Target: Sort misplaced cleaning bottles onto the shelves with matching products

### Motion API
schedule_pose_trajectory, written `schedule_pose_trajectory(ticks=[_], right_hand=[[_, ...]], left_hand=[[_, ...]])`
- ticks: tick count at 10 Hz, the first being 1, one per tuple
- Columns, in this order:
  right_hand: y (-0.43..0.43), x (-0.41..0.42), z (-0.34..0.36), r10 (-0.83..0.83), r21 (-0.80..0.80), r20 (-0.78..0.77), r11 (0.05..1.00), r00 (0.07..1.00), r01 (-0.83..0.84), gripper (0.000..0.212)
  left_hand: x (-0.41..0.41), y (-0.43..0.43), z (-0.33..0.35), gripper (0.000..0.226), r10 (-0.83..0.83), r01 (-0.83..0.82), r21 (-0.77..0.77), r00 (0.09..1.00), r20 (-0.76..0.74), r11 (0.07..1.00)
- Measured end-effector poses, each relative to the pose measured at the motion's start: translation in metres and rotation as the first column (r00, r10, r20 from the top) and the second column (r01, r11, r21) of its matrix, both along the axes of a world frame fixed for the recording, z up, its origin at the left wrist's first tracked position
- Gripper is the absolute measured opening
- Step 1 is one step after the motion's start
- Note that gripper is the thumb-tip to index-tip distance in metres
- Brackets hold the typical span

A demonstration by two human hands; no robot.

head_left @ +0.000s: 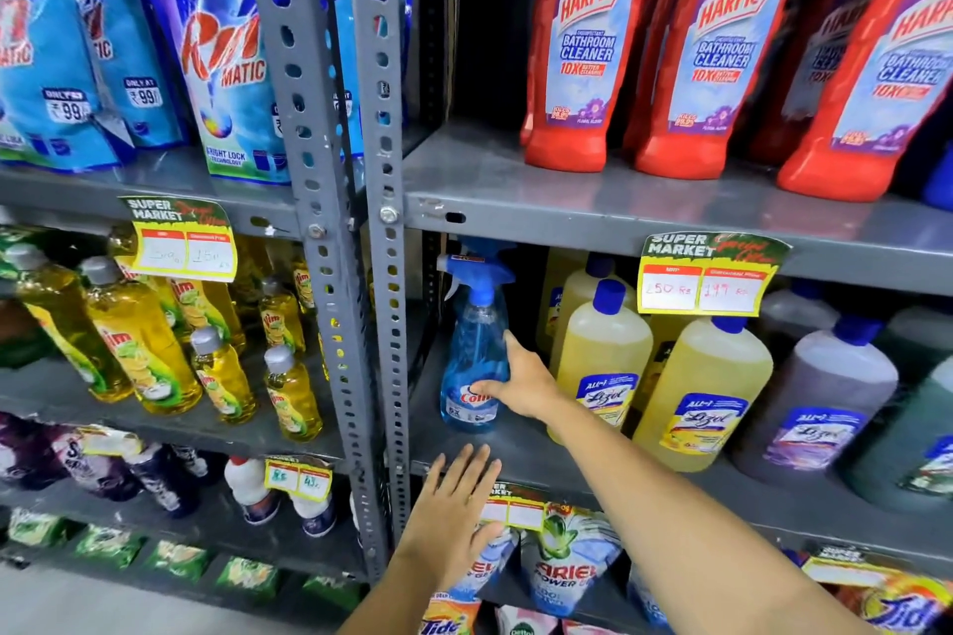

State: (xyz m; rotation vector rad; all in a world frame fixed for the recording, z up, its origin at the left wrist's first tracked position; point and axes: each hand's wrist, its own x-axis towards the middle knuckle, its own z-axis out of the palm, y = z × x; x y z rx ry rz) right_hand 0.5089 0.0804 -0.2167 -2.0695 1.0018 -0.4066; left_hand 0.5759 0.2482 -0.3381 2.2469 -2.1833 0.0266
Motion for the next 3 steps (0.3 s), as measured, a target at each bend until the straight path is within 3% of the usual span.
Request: schedule_pose_trajectory(ticks=[2, 3], right_hand=[[0.005, -0.001, 0.000, -0.010, 0.012, 0.012, 1.000, 1.000, 0.010, 0.067], [0.013, -0.013, 0.000, -0.066, 0.012, 0.123, 0.998, 0.990, 0.065, 0.083]], left_hand=[[-0.002, -0.001, -0.002, 0.070, 0.023, -0.023, -0.006, 0.999, -0.035, 1.000], [-0.002, -0.001, 0.001, 0.067, 0.013, -0.014, -0.014, 0.998, -0.055, 1.000]])
